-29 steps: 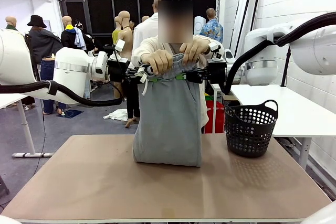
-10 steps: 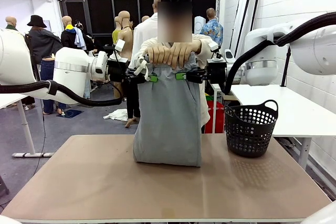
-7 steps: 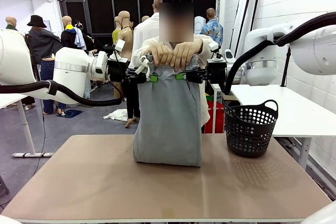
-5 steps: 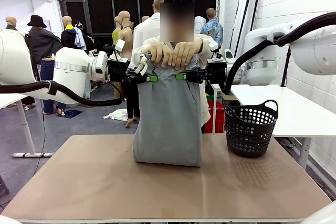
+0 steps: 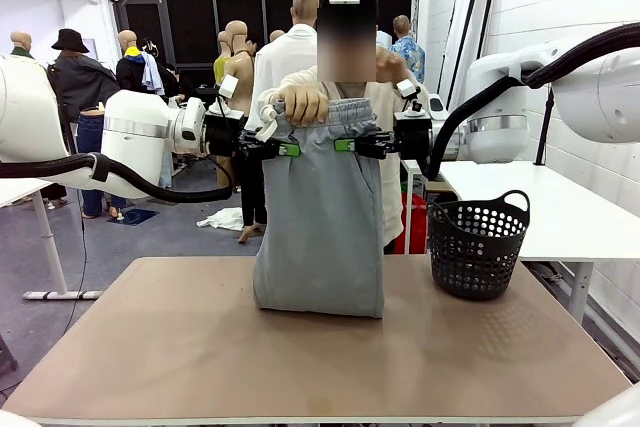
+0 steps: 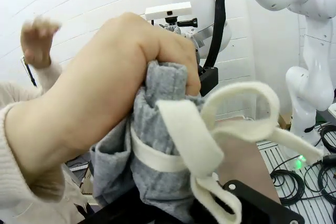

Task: Fold the training pants.
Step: Release the ends of the Training pants and then grab the overlapped ends.

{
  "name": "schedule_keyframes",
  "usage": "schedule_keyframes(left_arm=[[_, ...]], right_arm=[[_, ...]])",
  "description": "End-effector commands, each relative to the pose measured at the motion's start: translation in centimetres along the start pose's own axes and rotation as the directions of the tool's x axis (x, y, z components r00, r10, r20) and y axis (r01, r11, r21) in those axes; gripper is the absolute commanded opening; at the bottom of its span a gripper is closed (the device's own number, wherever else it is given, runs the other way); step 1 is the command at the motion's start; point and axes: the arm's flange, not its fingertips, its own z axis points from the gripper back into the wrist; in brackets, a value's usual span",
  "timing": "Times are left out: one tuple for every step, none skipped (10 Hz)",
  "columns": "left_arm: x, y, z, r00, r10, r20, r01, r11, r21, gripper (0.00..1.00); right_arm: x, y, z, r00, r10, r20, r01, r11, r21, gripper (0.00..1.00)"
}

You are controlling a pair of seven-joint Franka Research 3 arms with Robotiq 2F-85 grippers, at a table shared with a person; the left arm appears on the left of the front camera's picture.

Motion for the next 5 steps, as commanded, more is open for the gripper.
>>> schedule_keyframes(left_arm=[[0.23, -0.23, 0.0, 1.0, -0.01, 0.019, 0.01, 1.0, 0.019, 0.0], [0.23, -0.23, 0.0, 1.0, -0.01, 0.019, 0.01, 1.0, 0.019, 0.0], [0.23, -0.23, 0.0, 1.0, -0.01, 0.019, 0.01, 1.0, 0.019, 0.0], [0.23, -0.23, 0.0, 1.0, -0.01, 0.019, 0.01, 1.0, 0.019, 0.0], [0.23, -0.23, 0.0, 1.0, -0.01, 0.019, 0.01, 1.0, 0.019, 0.0]], right_arm=[[0.1, 0.1, -0.11, 1.0, 0.001, 0.003, -0.001, 1.0, 0.007, 0.0], [0.1, 0.1, -0.11, 1.0, 0.001, 0.003, -0.001, 1.0, 0.007, 0.0], [0.1, 0.1, -0.11, 1.0, 0.001, 0.003, -0.001, 1.0, 0.007, 0.0], [0.1, 0.1, -0.11, 1.0, 0.001, 0.003, -0.001, 1.0, 0.007, 0.0], [0.1, 0.1, -0.11, 1.0, 0.001, 0.003, -0.001, 1.0, 0.007, 0.0]])
